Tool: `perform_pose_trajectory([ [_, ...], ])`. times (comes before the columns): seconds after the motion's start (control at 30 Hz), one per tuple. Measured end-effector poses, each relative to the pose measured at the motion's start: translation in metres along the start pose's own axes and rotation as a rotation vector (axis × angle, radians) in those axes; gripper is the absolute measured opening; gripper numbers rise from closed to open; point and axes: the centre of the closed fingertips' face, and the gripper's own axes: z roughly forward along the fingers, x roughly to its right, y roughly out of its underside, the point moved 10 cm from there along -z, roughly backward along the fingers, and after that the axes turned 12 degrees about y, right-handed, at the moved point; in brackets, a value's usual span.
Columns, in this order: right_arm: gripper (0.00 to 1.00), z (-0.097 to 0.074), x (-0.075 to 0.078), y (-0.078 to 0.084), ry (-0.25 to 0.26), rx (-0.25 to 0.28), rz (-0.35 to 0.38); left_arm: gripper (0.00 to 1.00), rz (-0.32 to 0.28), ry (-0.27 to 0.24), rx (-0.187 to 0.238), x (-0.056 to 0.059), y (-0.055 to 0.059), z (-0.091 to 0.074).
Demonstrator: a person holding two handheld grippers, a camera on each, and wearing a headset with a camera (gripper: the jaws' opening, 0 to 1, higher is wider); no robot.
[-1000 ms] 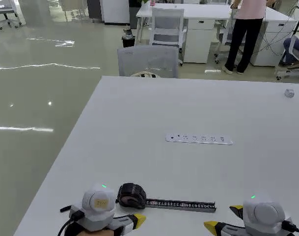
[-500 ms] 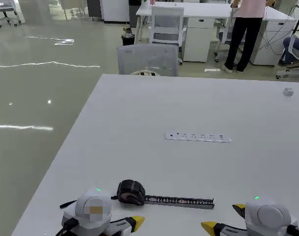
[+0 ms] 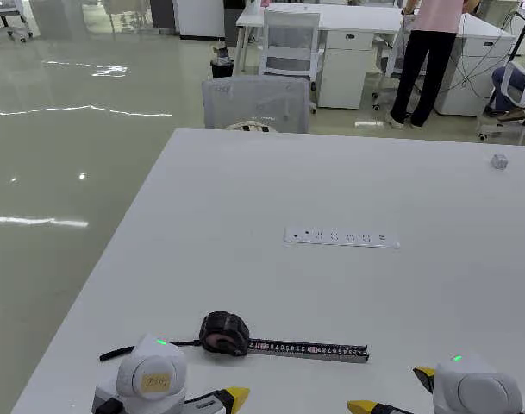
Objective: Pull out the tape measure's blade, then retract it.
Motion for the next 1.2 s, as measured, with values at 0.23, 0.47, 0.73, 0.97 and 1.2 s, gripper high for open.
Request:
perform_pose_trajectory([
  [0.23, 0.82, -0.016, -0.007, -0.002, 0.002, 0.007, 0.002, 0.83, -0.007, 0.005, -0.016, 0.006, 0.007, -0.009],
  [0.47, 0.84, -0.027, -0.011, 0.001, 0.018, 0.004, 0.001, 0.88, -0.022, 0.003, -0.014, 0.01, 0.01, -0.021],
  [0.73, 0.87, -0.037, -0.014, 0.005, 0.02, -0.012, -0.001, 0.92, -0.031, -0.004, -0.01, 0.017, 0.01, -0.031],
  [0.97, 0.86, -0.048, -0.02, 0.002, 0.017, -0.012, 0.0, 1.0, -0.067, 0.009, -0.008, 0.021, 0.013, -0.033],
  [1.2, 0.88, -0.058, -0.023, -0.002, 0.021, -0.001, -0.004, 1.0, -0.091, 0.008, -0.021, 0.023, 0.016, -0.038],
])
